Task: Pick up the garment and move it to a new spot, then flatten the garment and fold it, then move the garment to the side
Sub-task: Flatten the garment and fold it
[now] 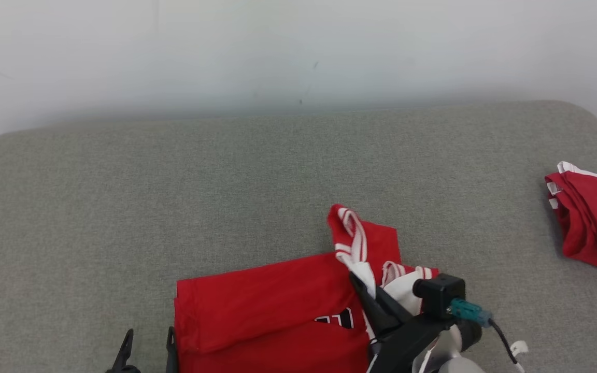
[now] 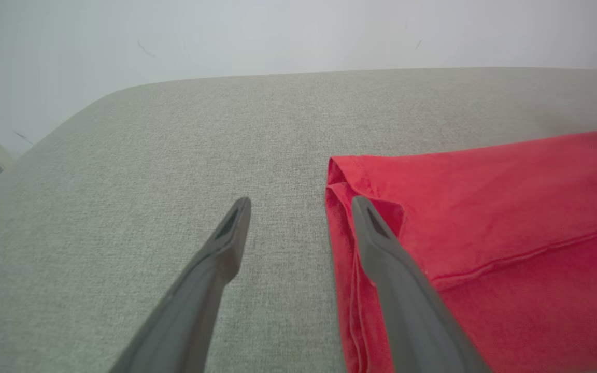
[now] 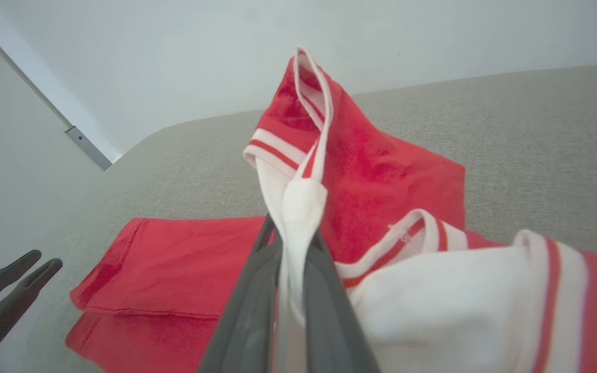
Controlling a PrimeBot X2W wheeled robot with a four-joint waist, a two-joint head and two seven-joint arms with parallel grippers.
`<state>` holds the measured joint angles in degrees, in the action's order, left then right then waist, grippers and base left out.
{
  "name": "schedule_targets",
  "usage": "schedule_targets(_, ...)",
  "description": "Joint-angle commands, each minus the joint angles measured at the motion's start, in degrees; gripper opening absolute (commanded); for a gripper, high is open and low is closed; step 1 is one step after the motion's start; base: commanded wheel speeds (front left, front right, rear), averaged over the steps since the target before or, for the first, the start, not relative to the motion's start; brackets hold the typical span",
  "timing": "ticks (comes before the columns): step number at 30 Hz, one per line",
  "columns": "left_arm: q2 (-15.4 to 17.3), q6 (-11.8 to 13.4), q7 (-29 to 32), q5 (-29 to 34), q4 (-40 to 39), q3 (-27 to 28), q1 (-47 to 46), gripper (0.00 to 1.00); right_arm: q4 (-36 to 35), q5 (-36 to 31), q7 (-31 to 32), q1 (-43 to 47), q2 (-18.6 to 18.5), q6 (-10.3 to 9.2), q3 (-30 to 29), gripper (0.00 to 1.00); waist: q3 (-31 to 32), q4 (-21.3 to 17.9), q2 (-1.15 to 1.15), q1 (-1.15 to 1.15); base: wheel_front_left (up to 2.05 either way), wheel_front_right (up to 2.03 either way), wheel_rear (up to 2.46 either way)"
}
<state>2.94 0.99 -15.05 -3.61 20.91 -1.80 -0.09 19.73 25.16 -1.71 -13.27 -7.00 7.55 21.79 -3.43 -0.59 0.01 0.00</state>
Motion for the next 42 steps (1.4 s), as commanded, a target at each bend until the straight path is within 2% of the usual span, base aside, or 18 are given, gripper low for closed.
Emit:
schedule_targets(1,-0.06,-0.26,-0.15,-0.51,0.07,-0.56,-0.49,1.0,-1.44,0.86,1.11,0.75,0.56,-0.17,1.87,0.0,-0.3,1.02,-0.01,0.0,0.0,0.0,0.0)
schedule_targets(8,-0.06,-0.76,-0.15,-0.23,0.25,-3.01,-1.54,1.0,-1.43,1.34,3.17,-1.53,2.15,-0.17,9.39,0.0,-1.25,4.8,-0.01,0.0,0.0,0.0,0.0)
schedule_targets(14,-0.06,-0.75,-0.15,-0.5,0.39,-4.89,-2.7,1.0,3.24,-0.01,2.21,-6.26,3.41,-0.17,14.84,0.0,-1.96,8.31,-0.01,0.0,0.0,0.0,0.0)
schedule_targets(21,-0.06,-0.45,-0.15,-0.94,0.48,-6.43,-3.46,1.0,9.74,0.73,-0.33,-10.48,4.13,-0.17,17.93,0.0,-2.22,11.33,-0.01,0.0,0.0,0.0,0.0)
schedule_targets(22,-0.06,-0.36,-0.15,-1.03,0.46,-6.56,-3.52,1.0,10.31,1.49,-0.8,-10.91,4.17,-0.17,18.32,0.08,-2.22,11.55,-0.01,0.0,0.0,0.0,0.0)
schedule_targets(23,-0.06,-0.22,-0.15,-1.08,0.42,-6.68,-3.54,1.0,10.82,2.04,-1.38,-11.44,4.17,-0.17,18.69,0.6,-2.23,11.71,-0.01,0.0,0.0,0.0,0.0)
schedule_targets(24,-0.06,-0.08,-0.15,-1.09,0.36,-6.74,-3.5,1.0,11.09,2.87,-2.24,-11.8,4.18,-0.17,18.79,0.85,-2.25,11.79,-0.01,0.0,0.0,0.0,0.0)
schedule_targets(25,-0.06,0.09,-0.15,-0.98,0.33,-6.75,-3.44,1.0,11.48,3.42,-3.08,-12.14,4.16,-0.17,18.7,1.0,-2.27,11.79,-0.01,0.0,0.0,0.0,0.0)
schedule_targets(30,-0.06,0.47,-0.15,-0.07,0.15,-5.89,-3.09,1.0,13.37,4.64,-6.36,-13.35,4.1,-0.17,17.29,1.0,-2.2,10.71,-0.01,0.0,0.0,0.0,0.0)
schedule_targets(35,-0.06,0.36,-0.15,0.11,-0.08,-4.38,-2.71,1.0,16.34,3.69,-10.28,-13.38,4.12,-0.17,13.09,1.0,-1.48,8.33,-0.01,0.0,0.0,0.0,0.0)
schedule_targets(42,-0.06,0.11,-0.15,0.51,-0.37,-3.04,-1.79,1.0,18.27,3.26,-11.89,-9.93,4.16,-0.17,10.11,1.0,-0.6,5.53,-0.01,0.0,0.0,0.0,0.0)
